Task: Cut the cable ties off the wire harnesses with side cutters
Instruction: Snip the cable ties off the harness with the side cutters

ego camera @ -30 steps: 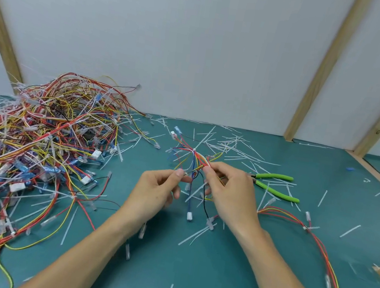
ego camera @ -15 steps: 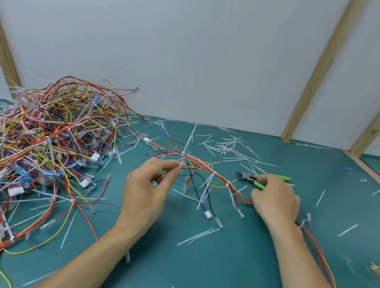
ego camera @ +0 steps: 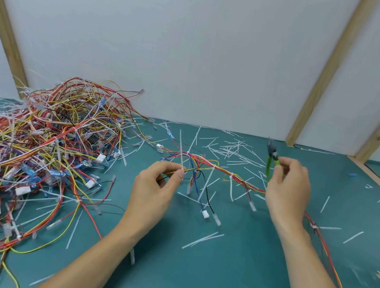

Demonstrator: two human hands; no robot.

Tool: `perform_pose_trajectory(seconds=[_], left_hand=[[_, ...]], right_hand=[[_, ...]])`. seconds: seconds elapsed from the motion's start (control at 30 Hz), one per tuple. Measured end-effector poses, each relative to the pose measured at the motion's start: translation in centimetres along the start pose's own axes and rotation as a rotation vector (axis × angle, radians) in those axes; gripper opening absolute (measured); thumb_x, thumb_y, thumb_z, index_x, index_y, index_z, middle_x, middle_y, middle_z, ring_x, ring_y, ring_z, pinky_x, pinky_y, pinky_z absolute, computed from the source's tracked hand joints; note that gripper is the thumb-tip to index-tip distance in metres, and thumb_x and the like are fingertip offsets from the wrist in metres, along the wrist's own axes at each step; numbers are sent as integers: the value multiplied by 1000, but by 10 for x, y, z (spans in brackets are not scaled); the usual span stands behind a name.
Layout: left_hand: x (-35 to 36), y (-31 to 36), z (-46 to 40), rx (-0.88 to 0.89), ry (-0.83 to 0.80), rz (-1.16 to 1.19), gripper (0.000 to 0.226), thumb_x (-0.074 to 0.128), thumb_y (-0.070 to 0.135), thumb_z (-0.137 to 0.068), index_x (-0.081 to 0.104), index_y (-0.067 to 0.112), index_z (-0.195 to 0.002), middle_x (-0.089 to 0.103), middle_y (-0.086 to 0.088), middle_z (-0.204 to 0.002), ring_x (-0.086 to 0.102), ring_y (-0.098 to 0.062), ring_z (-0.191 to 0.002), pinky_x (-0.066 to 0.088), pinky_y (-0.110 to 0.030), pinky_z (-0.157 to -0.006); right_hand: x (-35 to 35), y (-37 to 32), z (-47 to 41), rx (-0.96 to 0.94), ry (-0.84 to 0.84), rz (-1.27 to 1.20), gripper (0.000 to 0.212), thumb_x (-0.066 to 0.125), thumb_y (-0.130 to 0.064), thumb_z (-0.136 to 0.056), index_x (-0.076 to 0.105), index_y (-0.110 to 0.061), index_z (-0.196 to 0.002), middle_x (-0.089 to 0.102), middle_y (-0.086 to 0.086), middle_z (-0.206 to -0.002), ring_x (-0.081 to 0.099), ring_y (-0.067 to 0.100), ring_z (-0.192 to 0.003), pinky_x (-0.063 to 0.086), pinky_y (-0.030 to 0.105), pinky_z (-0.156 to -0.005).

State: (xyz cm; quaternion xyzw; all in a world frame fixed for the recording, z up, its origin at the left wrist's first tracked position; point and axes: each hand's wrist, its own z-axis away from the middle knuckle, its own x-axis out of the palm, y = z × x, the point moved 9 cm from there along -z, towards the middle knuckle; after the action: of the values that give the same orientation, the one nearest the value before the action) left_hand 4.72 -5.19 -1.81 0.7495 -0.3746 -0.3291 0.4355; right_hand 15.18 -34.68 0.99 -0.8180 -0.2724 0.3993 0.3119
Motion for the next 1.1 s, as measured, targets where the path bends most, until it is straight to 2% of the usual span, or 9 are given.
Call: perform_pose_trajectory(seconds=[0.1,0.2,0.37,0.6,0.73,0.83,0.9,0.97,1.1], left_hand=[[4,-9,-1,-53,-44,-78,7,67,24,-95,74,25,-93,60,21,-64,42,-4,-55,34,-15,-55],[8,-15,0,-82,-97,-120,11,66,27,-96,76,25,-94,56,17,-61,38,-5,-51,29,-16,-51],[9,-15,0,-85,-98,-97,12,65,22,-96,76,25,-91,60,15,-63,37,-5,-52,29,-15,-51],[6,-15,0,-135,-87,-61,23,68,24,-94,67,17,-72,48,14,-55,37,-8,-53,30,-17,-52],[15,-15,3,-239,-161,118,41,65,29,-96,51,18,-59,42,6,-54,32,-11,-50,27,-15,-47],[22,-13,5,-321,-224,282,33,64,32,-96,64,19,-66,52,7,-57,32,-10,-47,25,-14,-44],[25,-12,6,-314,-249,296,22,64,34,-95,74,19,-82,56,8,-63,33,-8,-49,25,-14,-45],[26,-12,8,-271,-255,227,22,64,36,-95,76,19,-91,49,15,-59,35,-5,-52,27,-12,-47],[26,-14,9,-218,-264,146,24,64,36,-94,75,15,-91,41,18,-52,33,-3,-53,28,-13,-50]], right_hand=[[-8,-13,1,4,44,-308,22,51,-8,-101,68,-14,-113,70,2,-103,57,10,-82,41,25,-77],[-7,-19,3,21,23,-483,23,45,-6,-103,67,-10,-110,73,-6,-94,62,-5,-76,44,9,-70],[9,-15,1,83,-135,-573,21,44,-10,-108,64,-11,-113,68,-6,-92,69,-1,-70,52,20,-74],[-17,-36,-6,11,-50,-875,10,49,-9,-106,58,-6,-111,75,-10,-81,72,9,-64,54,17,-69],[-1,-56,7,111,-304,-1206,16,49,-10,-105,65,-9,-105,74,-2,-83,69,14,-66,57,24,-78],[34,-74,39,296,-579,-1381,20,58,-17,-94,70,-4,-102,71,3,-80,58,11,-53,60,42,-92],[54,-85,62,381,-726,-1434,21,59,-17,-92,69,0,-100,70,5,-81,53,10,-48,61,45,-88],[65,-90,77,429,-814,-1464,22,59,-18,-94,68,0,-102,69,5,-82,49,8,-47,62,43,-84],[69,-87,78,418,-835,-1414,28,59,-22,-92,68,-1,-109,70,2,-84,52,7,-53,63,37,-78]])
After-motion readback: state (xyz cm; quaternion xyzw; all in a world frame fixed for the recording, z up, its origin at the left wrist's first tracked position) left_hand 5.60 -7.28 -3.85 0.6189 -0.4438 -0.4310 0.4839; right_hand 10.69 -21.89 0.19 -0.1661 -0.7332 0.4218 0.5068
